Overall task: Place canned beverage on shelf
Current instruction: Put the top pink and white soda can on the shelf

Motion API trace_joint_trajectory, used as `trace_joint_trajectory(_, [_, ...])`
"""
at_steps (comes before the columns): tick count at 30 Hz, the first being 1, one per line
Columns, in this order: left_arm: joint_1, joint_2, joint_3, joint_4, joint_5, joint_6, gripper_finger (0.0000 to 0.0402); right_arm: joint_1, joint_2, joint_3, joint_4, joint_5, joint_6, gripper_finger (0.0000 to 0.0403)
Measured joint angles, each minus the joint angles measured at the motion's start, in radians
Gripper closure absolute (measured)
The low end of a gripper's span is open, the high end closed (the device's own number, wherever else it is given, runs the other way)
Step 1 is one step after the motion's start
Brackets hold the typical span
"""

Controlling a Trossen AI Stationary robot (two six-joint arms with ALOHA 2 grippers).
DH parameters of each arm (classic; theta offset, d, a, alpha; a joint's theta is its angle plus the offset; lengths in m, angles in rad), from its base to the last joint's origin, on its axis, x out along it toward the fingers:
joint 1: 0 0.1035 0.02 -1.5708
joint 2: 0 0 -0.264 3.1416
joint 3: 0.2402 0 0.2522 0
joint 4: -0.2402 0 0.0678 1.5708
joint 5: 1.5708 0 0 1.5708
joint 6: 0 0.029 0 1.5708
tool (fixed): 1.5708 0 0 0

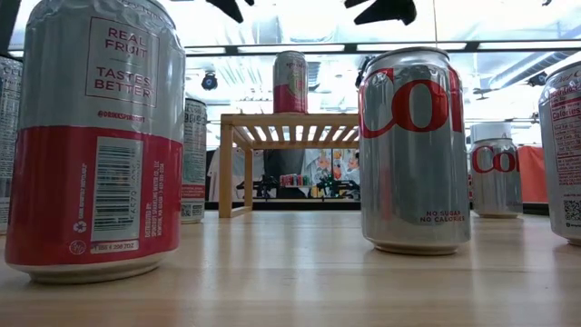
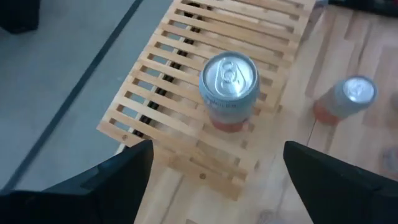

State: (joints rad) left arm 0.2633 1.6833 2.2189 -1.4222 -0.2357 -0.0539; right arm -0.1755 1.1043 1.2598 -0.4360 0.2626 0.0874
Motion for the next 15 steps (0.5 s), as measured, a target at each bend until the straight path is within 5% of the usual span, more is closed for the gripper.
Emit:
trace_joint_trajectory(6, [0.026, -0.116, -0.232, 0.142, 0.001, 0.1, 0.0125, -0.06, 0.048, 0.04, 0.046, 0.002, -0.11, 0.0142])
trace_joint_trajectory(15, [0.066, -0.365, -0.758, 0.666, 0.049, 0.135, 0.0242, -0.146, 0.144, 0.044, 0.161, 0.061, -0.177, 0.0142])
